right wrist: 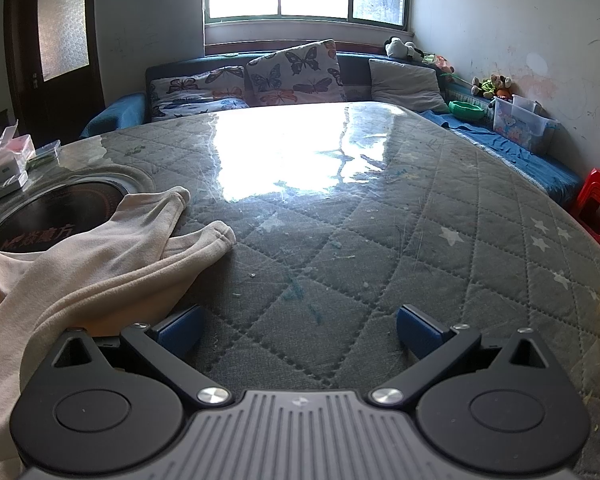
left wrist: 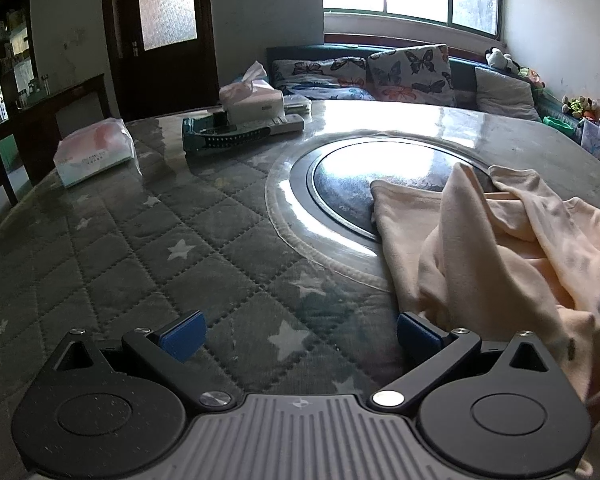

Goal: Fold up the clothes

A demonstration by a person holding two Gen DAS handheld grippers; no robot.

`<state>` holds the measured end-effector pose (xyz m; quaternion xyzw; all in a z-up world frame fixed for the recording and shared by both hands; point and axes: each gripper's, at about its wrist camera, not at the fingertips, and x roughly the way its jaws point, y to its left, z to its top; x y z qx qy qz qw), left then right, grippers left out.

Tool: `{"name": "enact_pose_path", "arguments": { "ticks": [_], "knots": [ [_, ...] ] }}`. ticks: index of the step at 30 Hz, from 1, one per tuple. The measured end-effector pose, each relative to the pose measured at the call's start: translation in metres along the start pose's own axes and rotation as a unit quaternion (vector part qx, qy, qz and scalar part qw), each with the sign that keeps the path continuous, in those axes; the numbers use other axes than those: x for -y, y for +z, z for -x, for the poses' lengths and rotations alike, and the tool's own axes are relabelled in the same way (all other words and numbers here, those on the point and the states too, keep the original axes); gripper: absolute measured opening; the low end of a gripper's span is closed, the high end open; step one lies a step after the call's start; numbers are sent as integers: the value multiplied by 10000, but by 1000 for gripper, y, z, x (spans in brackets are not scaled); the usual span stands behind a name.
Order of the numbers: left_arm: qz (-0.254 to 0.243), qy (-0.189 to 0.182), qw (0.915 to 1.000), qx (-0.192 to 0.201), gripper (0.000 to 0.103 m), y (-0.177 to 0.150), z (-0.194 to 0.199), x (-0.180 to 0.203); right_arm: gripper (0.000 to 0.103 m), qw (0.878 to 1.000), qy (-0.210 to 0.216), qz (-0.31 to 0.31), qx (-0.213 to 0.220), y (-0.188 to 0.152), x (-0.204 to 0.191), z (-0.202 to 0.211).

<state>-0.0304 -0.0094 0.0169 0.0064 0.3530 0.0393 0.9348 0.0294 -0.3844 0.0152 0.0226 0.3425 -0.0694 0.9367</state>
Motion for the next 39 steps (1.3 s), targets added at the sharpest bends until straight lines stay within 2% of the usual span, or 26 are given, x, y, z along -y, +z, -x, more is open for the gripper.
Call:
{"name": "enact_pose_path", "arguments": {
  "ticks": [20,39],
  "knots": [
    [-191,-186,9994,239,103,-3,45,20,103,9991,346,245,0,-23,-2,35],
    [-289,-374,9986,230,103,-8,57,36,103,9971,672,351,109,-38,-15,75]
  ]
}}
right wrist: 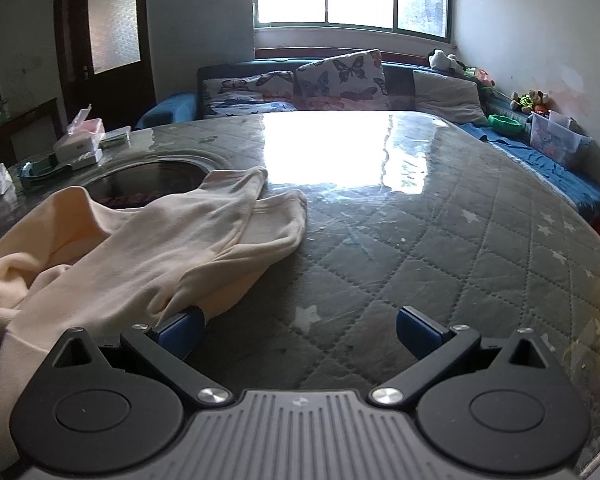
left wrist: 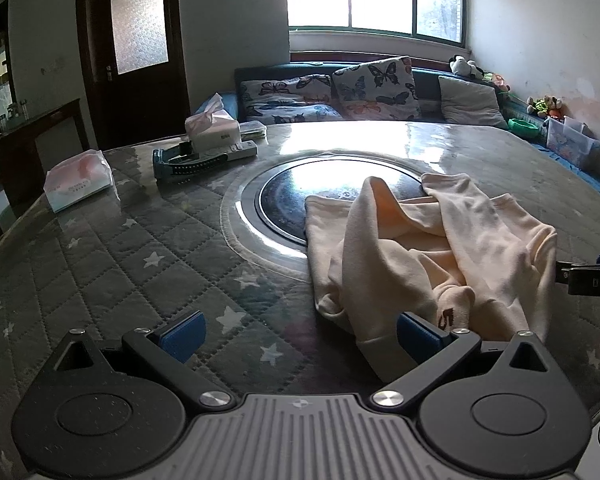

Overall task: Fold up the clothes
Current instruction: 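Move both grippers toward the crumpled cream sweatshirt and grasp its edges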

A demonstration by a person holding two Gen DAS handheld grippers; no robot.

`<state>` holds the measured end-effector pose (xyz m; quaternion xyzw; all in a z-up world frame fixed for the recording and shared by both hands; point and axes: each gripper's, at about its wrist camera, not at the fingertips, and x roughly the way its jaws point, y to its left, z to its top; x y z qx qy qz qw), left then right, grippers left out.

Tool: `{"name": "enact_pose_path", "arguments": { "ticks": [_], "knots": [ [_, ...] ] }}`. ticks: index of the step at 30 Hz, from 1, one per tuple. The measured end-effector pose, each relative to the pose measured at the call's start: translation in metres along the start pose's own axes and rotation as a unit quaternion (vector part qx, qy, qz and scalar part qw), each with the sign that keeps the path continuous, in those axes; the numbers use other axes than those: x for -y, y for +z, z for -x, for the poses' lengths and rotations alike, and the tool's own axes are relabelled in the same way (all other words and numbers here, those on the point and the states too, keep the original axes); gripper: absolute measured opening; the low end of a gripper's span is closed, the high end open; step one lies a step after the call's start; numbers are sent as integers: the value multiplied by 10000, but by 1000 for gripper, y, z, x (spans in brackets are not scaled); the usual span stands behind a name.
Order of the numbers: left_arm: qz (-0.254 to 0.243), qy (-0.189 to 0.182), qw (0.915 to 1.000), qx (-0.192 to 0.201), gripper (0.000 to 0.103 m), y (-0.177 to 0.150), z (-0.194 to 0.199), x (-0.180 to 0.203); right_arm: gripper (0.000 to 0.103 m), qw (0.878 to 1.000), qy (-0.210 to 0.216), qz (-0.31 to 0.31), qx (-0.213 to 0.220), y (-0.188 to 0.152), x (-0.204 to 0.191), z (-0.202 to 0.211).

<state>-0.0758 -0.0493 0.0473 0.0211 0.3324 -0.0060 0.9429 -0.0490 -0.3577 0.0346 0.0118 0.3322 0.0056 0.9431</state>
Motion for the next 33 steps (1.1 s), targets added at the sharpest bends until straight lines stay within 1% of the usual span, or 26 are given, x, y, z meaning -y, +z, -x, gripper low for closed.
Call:
{"name": "enact_pose_path", "arguments": {
  "ticks": [16,33],
  "knots": [
    [15,-6,9999,-169,103,0,-3,5,103,9997,225,-12,113,-7,-9,18],
    [36,16,9996,-286,103,0,-1,9,103,9984,518,207,60,-11,-22,26]
  ]
}}
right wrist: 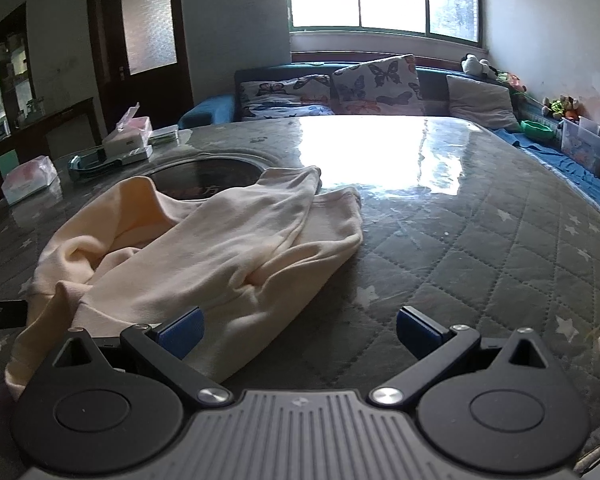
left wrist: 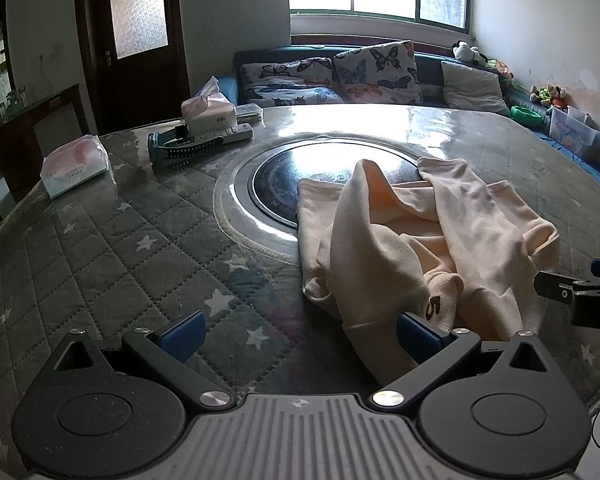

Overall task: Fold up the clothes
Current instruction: 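Move both grippers toward the crumpled cream sweatshirt and grasp its edges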

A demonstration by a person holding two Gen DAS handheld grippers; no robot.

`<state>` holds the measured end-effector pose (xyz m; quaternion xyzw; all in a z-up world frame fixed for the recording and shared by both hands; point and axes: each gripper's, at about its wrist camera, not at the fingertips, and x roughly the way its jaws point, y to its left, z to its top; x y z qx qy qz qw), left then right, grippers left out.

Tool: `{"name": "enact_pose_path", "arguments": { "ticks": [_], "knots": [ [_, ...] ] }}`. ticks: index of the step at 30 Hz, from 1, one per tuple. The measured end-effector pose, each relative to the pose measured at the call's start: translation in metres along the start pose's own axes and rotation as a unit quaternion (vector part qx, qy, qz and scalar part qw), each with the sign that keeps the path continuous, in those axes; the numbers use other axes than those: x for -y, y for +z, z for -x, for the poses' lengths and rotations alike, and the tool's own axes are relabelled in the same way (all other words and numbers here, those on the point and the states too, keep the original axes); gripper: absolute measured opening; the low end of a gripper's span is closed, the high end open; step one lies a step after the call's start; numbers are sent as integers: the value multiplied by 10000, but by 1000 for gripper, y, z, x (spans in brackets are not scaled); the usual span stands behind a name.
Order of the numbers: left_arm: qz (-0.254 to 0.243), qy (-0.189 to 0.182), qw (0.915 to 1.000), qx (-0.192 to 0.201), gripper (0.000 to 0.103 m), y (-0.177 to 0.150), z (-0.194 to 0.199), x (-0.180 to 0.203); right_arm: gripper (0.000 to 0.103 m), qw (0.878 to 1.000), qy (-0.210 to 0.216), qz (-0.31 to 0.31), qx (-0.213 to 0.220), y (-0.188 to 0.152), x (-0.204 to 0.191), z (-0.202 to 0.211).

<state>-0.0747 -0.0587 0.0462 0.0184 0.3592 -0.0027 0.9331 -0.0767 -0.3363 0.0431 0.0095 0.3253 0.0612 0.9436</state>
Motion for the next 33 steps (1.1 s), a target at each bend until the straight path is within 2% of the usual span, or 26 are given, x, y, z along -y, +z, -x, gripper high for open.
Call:
{"name": "enact_pose_path", "arguments": {
  "ticks": [17,33],
  "knots": [
    [-37,-14,10000,0,103,4,1,1,103,9995,208,206,75,6,-15,7],
    [-102,-89,9999,81,103,24,-6,5,102,9989,326,345,31,19,-21,-2]
  ]
}}
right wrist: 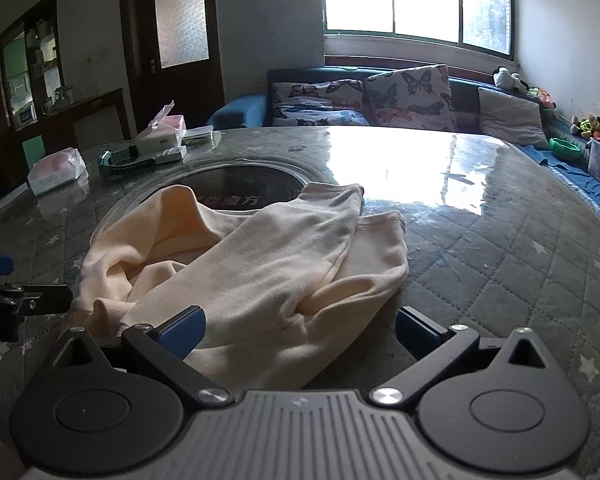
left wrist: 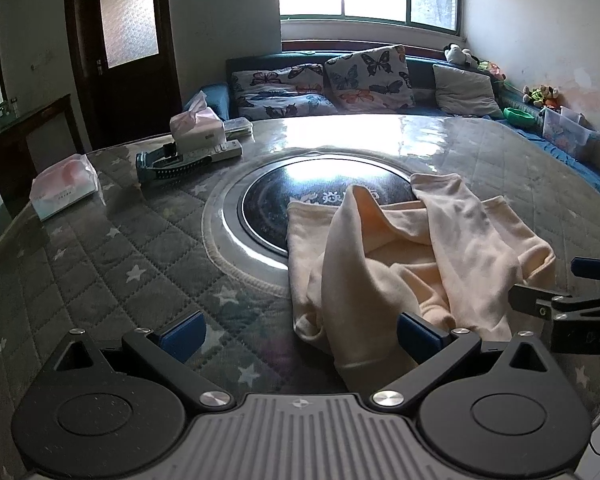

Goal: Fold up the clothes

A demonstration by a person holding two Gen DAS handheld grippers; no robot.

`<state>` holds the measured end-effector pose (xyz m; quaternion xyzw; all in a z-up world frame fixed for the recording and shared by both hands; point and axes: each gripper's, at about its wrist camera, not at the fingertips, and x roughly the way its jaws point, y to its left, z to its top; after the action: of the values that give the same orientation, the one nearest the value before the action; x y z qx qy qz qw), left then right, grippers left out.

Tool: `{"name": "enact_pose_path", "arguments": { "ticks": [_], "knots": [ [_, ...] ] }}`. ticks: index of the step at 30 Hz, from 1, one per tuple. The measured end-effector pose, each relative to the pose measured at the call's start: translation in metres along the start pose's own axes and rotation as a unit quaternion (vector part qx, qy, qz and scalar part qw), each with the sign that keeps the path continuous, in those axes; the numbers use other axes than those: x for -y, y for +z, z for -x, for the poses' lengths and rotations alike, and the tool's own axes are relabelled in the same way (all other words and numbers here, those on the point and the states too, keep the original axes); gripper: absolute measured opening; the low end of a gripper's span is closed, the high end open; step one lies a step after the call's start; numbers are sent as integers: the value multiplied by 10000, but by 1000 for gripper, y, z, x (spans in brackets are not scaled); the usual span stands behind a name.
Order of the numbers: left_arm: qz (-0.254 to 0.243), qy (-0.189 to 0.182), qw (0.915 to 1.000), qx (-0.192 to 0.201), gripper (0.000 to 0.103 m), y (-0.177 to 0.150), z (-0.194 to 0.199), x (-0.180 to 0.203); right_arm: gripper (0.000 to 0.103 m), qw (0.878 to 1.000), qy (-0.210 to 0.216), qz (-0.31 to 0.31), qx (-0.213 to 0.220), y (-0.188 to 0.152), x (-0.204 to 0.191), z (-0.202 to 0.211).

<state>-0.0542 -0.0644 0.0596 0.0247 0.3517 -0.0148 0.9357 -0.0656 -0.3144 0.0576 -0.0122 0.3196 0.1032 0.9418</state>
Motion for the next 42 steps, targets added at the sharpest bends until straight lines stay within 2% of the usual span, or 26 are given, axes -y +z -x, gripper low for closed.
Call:
{"name": "enact_pose_path", "arguments": {
  "ticks": [6,16,21,29,31,32,34,36,38,39,42],
  "knots": [
    [-25,-35,10000,36,103,12,-7,2,99,10000,73,42,-30,9,0,-8],
    [-332,2,9989,340,101,39,-27,14,91,9996,196,10,-212,30,7,-35],
    [-582,-41,9973,452,87,56,-44,22,80,9989,321,-112,-307,47,15,-54],
    [-946,-298,9948,225,80,68,-84,31,63,9974,482,-266,-457,75,21,-90],
    [-972,-362,9945,150,75,69,-93,31,58,9966,554,-331,-520,80,21,-100],
    [-999,-373,9942,129,69,69,-97,31,57,9961,590,-359,-547,83,21,-104],
    [-1029,-418,9938,61,55,69,-104,33,54,9952,658,-390,-605,88,19,-114],
    [-1042,-481,9934,-22,33,69,-112,33,51,9949,676,-348,-665,90,15,-123],
    [-1046,-496,9933,-52,19,67,-115,31,47,9944,680,-287,-754,91,10,-133],
    [-1051,-485,9933,-41,14,66,-116,31,45,9941,677,-257,-807,91,8,-138],
    [-1066,-449,9933,-7,7,64,-117,29,37,9947,623,-73,-812,90,2,-143]
  ]
}}
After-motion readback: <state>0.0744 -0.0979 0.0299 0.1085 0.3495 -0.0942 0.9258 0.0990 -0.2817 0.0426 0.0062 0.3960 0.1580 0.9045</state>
